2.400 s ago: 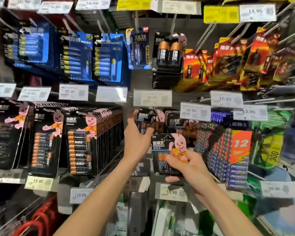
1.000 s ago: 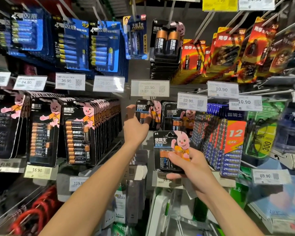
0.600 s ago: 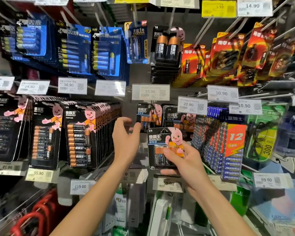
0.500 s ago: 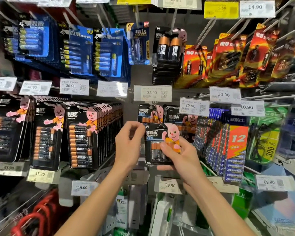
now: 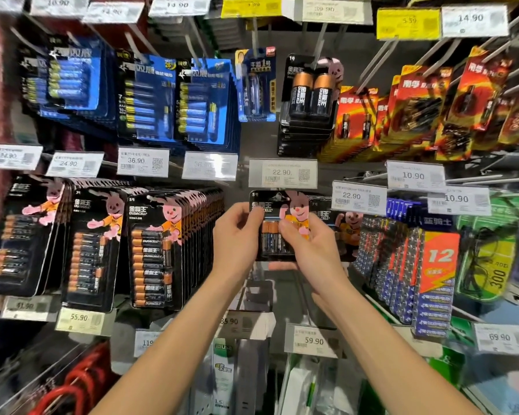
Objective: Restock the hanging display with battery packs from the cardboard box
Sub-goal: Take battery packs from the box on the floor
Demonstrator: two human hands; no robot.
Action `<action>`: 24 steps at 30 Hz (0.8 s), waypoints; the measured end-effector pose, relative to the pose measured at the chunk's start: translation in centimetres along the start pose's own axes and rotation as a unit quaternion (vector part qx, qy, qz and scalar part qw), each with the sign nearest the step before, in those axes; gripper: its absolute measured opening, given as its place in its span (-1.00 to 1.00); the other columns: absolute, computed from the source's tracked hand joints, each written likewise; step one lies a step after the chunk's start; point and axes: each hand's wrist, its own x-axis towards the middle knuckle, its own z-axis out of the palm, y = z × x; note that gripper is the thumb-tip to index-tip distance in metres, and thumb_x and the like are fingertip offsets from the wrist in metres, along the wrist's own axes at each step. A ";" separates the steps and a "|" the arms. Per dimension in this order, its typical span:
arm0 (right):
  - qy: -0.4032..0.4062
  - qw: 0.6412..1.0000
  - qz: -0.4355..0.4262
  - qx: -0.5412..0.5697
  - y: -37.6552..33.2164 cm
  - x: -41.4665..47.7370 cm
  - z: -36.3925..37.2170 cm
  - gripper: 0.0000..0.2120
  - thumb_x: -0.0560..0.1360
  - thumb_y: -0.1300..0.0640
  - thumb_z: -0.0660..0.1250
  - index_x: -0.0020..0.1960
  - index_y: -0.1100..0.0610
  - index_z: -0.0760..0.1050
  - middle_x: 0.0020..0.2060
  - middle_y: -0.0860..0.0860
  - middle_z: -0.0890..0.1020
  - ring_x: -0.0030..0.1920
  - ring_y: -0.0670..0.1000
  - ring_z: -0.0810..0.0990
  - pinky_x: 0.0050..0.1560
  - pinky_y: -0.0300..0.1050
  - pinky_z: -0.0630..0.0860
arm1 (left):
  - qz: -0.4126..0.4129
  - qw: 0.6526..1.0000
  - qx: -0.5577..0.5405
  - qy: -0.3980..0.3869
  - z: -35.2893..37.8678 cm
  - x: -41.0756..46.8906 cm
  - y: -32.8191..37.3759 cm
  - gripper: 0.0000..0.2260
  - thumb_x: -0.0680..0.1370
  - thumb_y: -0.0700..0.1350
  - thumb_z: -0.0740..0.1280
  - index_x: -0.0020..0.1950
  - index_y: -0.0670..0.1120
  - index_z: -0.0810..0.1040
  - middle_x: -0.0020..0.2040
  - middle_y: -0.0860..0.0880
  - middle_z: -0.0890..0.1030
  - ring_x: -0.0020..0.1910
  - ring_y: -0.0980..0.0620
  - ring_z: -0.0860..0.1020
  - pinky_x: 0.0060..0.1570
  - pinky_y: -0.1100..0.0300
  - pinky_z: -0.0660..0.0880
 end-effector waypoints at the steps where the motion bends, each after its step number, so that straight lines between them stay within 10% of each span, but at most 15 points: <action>1: 0.005 1.000 0.007 -0.003 0.2 0.3 0.1 -0.87 0.63 0.11 0.34 0.16 0.08 0.56 0.07 0.11 0.68 0.12 0.11 0.68 -0.28 0.02 0.68 | -0.007 1.000 -0.001 0.007 0.1 0.2 -0.1 -0.80 0.61 -0.06 0.34 -0.12 -0.16 0.62 -0.14 -0.19 0.66 -0.19 -0.01 0.57 -0.03 -0.13 0.55; 5: 0.034 0.999 0.041 -0.012 0.9 1.0 0.4 -0.86 0.62 0.10 0.35 0.12 0.15 0.54 0.07 0.17 0.65 0.06 0.12 0.69 -0.29 -0.01 0.68 | -0.049 0.998 0.016 0.018 0.8 1.1 -1.2 -0.73 0.55 0.04 0.35 -0.12 -0.17 0.61 -0.12 -0.23 0.67 -0.18 -0.07 0.59 0.02 -0.22 0.56; 11: 0.070 0.993 0.088 -0.028 2.3 1.9 0.5 -0.78 0.61 0.04 0.36 0.17 0.15 0.49 0.11 0.03 0.57 -0.16 0.04 0.75 -0.16 -0.13 0.69 | -0.033 0.995 0.076 0.055 1.7 3.0 -2.8 -0.90 0.64 -0.02 0.34 0.05 -0.01 0.62 -0.22 0.09 0.59 -0.27 0.23 0.51 -0.32 0.46 0.43; 16: 0.081 0.981 0.081 -0.158 4.1 1.7 0.3 -0.81 0.57 0.02 0.36 0.11 0.05 0.43 -0.01 0.00 0.59 -0.03 -0.01 0.68 0.08 0.03 0.65 | -0.004 0.991 0.090 0.097 2.1 4.1 -4.4 -0.76 0.59 -0.01 0.41 -0.19 -0.14 0.64 -0.29 -0.05 0.65 -0.38 0.17 0.53 -0.34 0.37 0.41; 20: 0.072 0.969 0.087 -0.219 4.1 0.5 0.3 -0.58 0.58 0.04 0.36 0.39 0.00 0.33 -0.11 -0.24 0.45 -0.10 -0.21 0.49 -0.07 -0.23 0.42 | -0.003 0.990 0.092 0.105 2.4 4.1 -5.0 -0.71 0.60 -0.01 0.41 -0.21 -0.18 0.61 -0.29 -0.03 0.63 -0.37 0.19 0.53 -0.33 0.48 0.39; 24: 0.051 0.967 0.116 -0.222 4.2 -1.1 0.2 -0.32 0.58 0.06 0.36 0.61 0.07 0.15 0.41 -0.06 0.47 0.09 -0.18 0.43 0.25 -0.18 0.37 | 0.005 0.989 0.105 0.107 2.5 4.0 -5.4 -0.78 0.59 0.06 0.40 -0.17 -0.04 0.61 -0.25 0.06 0.64 -0.27 0.22 0.57 -0.27 0.44 0.37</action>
